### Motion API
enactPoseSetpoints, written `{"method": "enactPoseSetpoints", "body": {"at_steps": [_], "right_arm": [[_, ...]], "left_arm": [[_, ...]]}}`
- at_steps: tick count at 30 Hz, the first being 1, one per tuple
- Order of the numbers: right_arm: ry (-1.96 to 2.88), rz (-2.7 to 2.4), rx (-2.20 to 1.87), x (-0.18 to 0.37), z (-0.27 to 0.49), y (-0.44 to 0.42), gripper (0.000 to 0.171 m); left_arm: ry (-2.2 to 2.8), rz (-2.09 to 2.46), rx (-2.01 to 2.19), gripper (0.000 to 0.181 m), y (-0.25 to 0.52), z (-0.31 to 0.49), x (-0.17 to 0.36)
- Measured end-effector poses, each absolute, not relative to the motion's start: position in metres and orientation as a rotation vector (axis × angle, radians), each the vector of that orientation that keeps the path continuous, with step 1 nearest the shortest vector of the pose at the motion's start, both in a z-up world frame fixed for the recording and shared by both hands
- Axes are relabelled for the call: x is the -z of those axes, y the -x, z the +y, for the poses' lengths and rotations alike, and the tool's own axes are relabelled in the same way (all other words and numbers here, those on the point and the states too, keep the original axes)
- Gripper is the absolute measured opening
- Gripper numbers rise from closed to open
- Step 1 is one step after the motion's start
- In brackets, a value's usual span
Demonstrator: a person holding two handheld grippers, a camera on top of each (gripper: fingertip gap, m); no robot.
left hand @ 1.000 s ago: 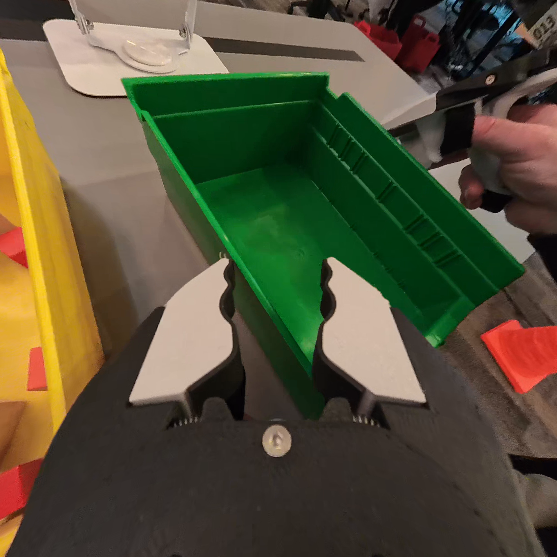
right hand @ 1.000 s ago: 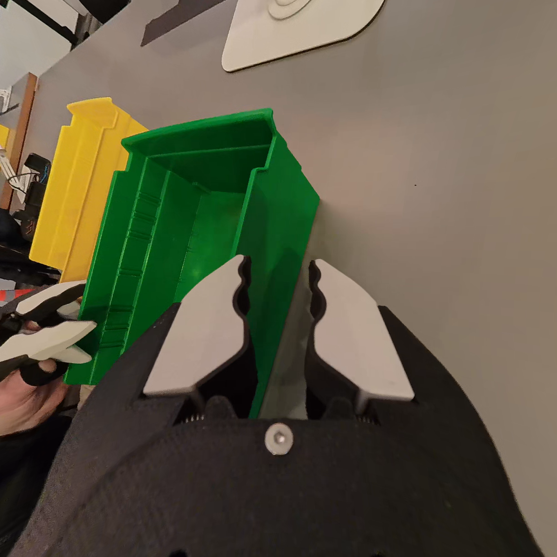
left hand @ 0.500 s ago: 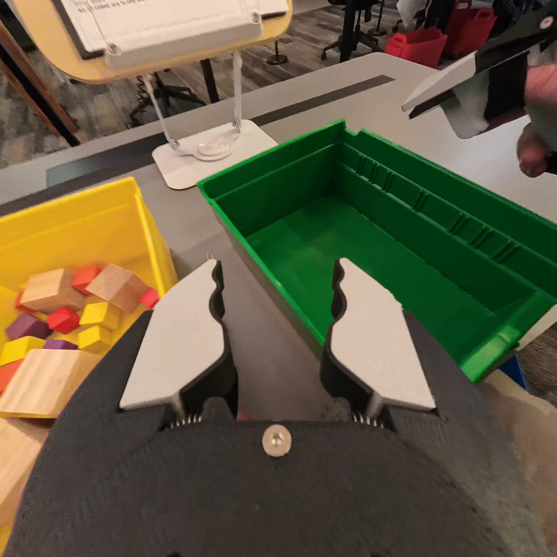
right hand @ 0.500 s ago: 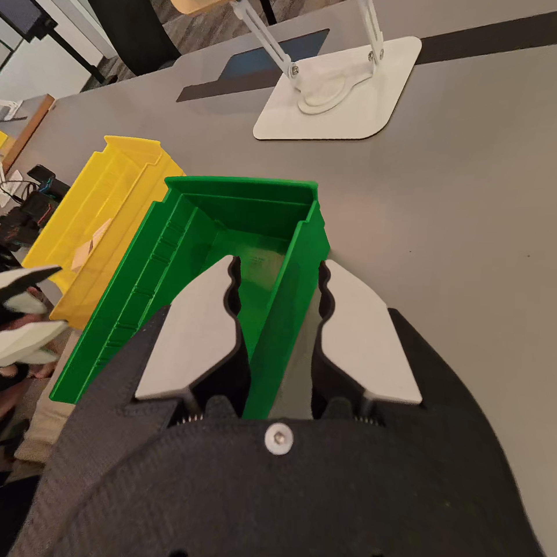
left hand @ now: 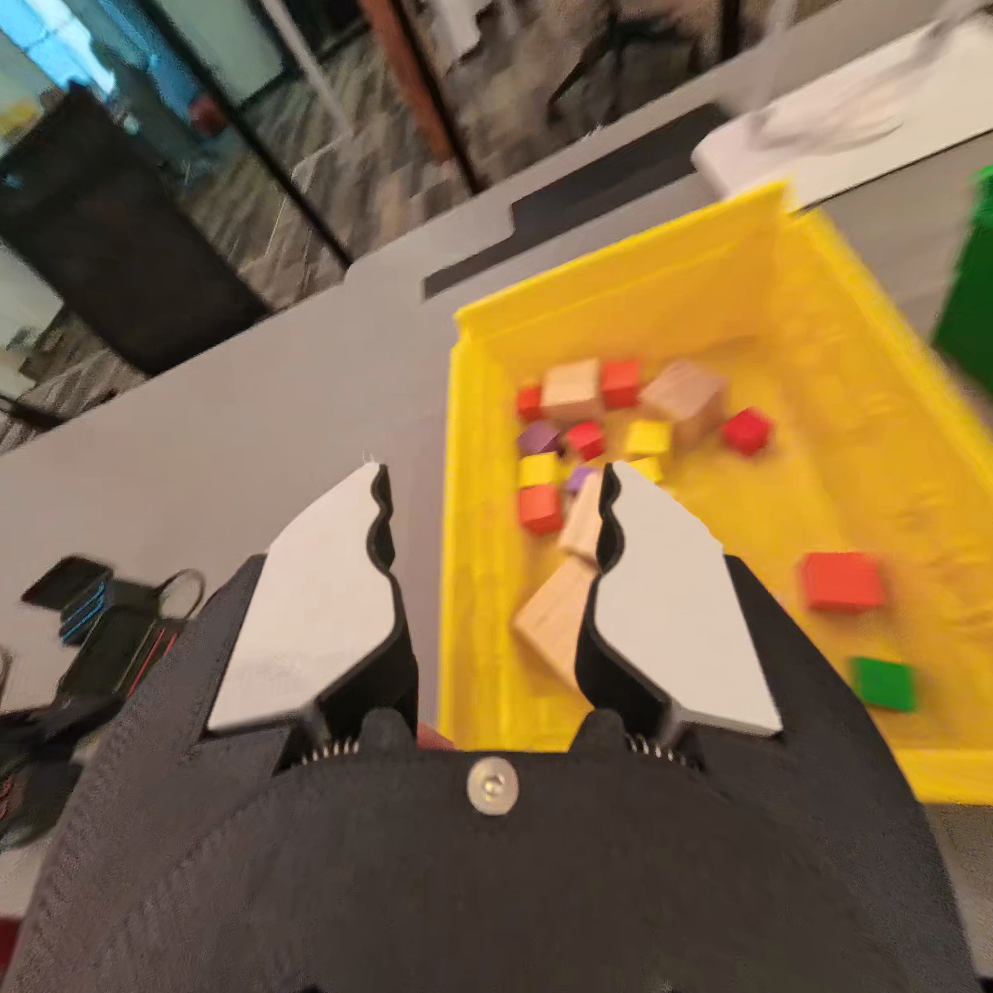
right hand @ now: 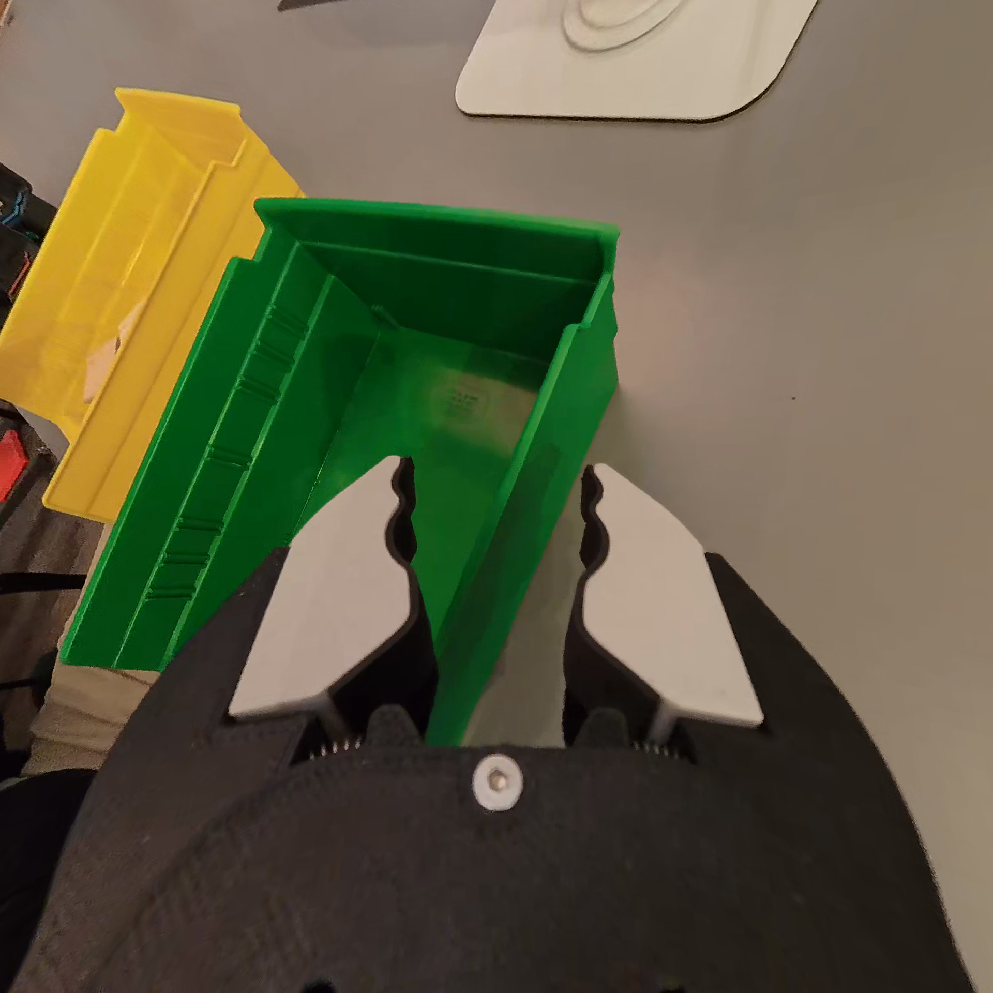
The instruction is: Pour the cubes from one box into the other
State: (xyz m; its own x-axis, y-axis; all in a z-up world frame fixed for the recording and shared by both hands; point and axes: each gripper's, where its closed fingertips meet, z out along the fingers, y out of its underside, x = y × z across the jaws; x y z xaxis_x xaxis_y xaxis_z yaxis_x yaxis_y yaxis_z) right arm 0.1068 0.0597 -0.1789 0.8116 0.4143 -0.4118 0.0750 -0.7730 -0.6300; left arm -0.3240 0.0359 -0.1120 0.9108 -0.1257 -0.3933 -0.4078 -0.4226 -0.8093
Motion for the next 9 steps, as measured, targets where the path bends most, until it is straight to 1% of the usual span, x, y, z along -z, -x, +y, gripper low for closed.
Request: {"method": "enactPoseSetpoints", "body": {"at_steps": [4, 5, 6, 8, 9], "right_arm": [[2.433, -0.405, -0.665, 0.186, 0.057, -0.103, 0.047], [2.448, -0.422, -0.654, 0.189, 0.056, -0.101, 0.044], [2.459, -0.434, -0.651, 0.191, 0.055, -0.099, 0.041], [2.476, -0.438, -0.659, 0.194, 0.054, -0.095, 0.036], [2.481, -0.437, -0.654, 0.195, 0.054, -0.094, 0.035]], "left_arm": [[2.236, 0.282, -0.280, 0.077, 0.384, 0.032, 0.157], [2.271, 0.268, -0.253, 0.072, 0.391, 0.029, 0.166], [2.315, 0.282, -0.198, 0.063, 0.391, 0.026, 0.176], [2.424, 0.303, -0.120, 0.059, 0.389, 0.019, 0.198], [2.455, 0.320, -0.112, 0.052, 0.389, 0.017, 0.206]]}}
